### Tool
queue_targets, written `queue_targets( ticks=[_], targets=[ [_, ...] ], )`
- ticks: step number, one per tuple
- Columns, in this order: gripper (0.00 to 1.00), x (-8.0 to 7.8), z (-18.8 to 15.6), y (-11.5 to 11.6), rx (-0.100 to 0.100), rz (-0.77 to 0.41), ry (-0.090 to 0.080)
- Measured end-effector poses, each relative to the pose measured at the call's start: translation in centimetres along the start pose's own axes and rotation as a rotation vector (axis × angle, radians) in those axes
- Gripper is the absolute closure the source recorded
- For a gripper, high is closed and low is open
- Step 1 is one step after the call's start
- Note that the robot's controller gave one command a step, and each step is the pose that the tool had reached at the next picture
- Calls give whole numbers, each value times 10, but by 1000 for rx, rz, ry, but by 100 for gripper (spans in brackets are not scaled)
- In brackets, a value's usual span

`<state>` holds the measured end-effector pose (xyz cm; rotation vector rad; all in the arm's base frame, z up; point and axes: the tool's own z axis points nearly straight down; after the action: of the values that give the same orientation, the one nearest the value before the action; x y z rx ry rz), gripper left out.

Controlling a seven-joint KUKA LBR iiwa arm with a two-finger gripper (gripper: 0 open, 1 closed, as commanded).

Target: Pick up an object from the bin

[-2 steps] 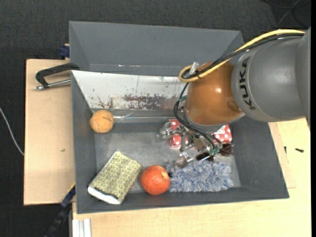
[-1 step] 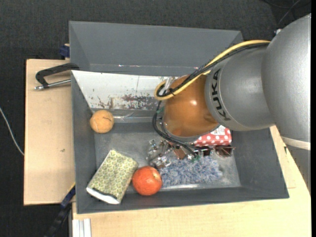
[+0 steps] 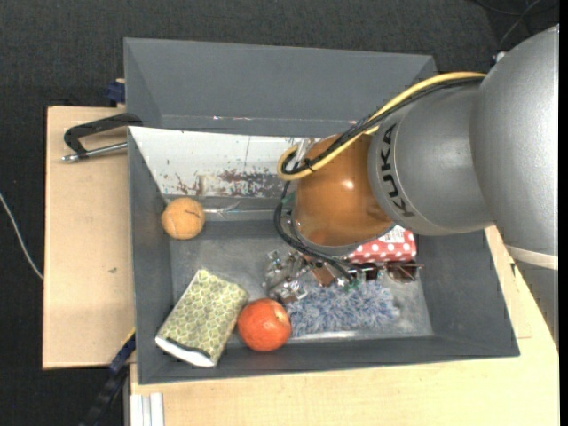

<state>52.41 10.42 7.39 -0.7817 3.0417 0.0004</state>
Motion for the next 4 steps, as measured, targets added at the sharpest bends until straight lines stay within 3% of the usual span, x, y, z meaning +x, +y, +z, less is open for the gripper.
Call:
queue_targets(
  ticks=[1,2,3,4],
  targets=[
    [0,62,-55,-77,2,-253,-4],
    [0,61,-55,-77,1,-253,-4],
    [100,64,-5,-80,3,-500,17],
    [100,64,-5,-80,3,-499,17]
  ],
)
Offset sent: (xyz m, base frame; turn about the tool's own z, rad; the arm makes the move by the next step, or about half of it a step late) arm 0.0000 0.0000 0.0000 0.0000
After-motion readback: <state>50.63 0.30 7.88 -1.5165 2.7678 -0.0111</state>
